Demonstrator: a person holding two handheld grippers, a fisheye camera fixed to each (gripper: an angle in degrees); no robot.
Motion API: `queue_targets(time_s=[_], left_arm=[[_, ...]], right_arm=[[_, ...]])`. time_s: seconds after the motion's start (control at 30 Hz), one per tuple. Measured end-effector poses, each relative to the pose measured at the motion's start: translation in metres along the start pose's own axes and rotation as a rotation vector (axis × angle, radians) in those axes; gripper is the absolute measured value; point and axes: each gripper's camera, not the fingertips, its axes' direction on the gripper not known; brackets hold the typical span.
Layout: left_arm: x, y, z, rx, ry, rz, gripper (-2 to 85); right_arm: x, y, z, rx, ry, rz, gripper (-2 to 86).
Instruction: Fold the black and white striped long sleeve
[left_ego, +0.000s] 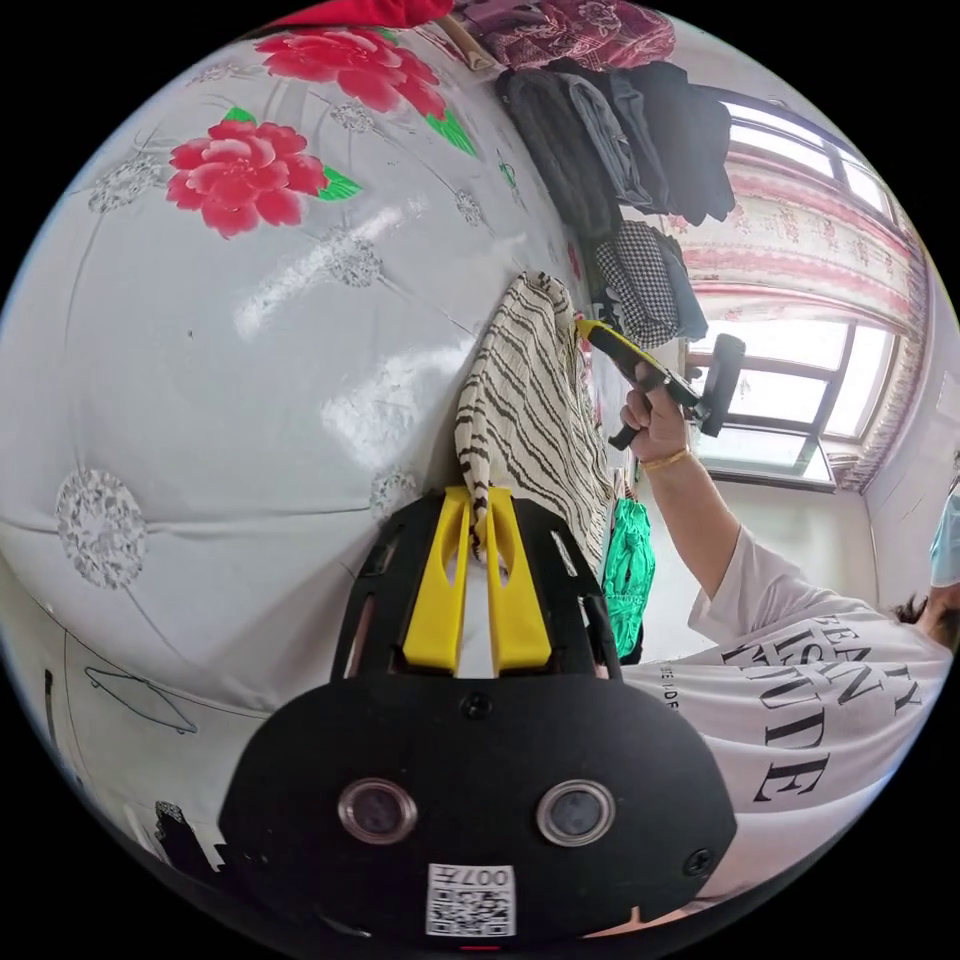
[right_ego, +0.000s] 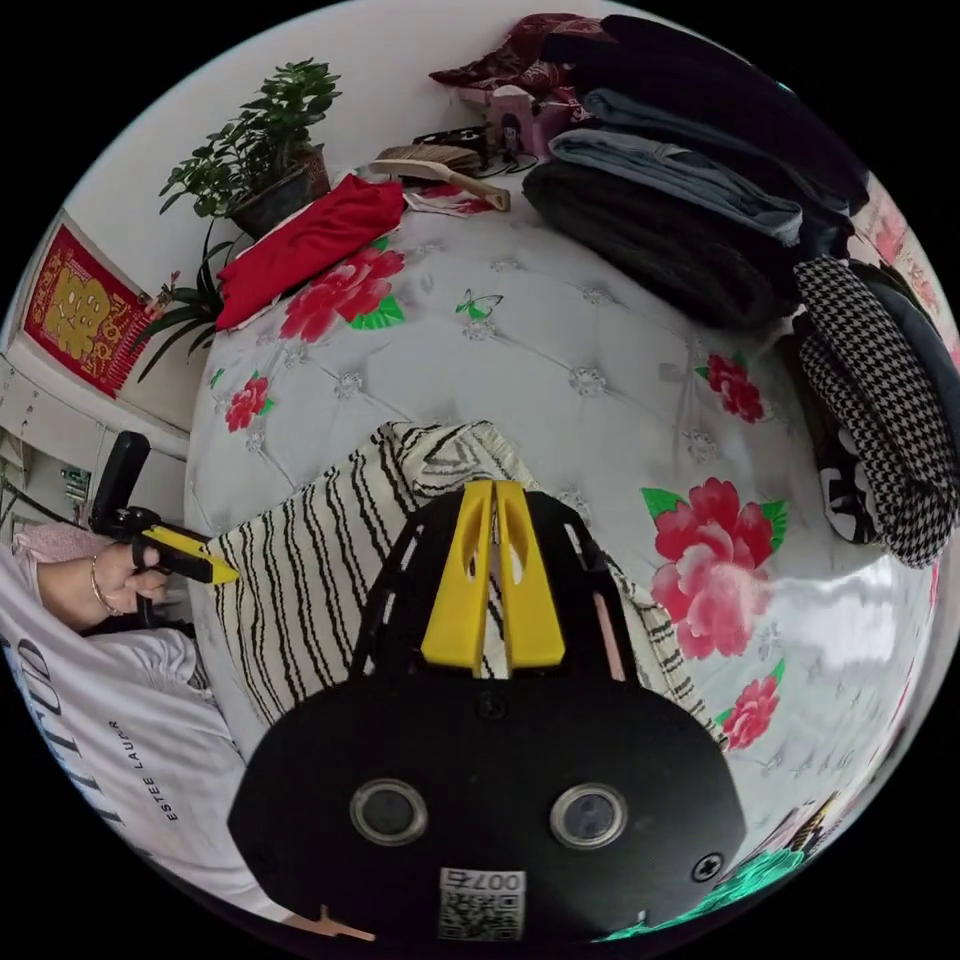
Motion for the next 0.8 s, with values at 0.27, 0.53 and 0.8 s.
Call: queue_targets(time_s=[0.27,0.53,0.8], left_arm=[[-0.001,0.007,-0.001,0.001,0.011,-0.011,-0.1],[0.000,0.019,-0.008,0.022,0.038,-0.018,2.4],[0.000,0.032,-0.021,0.030,0.075,-0.065,5.8]], right_arm=[[0.078,-0.009,-0.027,0.046,-0.145,0.248,2.6],[0.102,0.277,-0.114,0.379,-0.336,0.695,4.4],[0.048,0.611,-0.134,0.513,-0.320,1.448,5.6]])
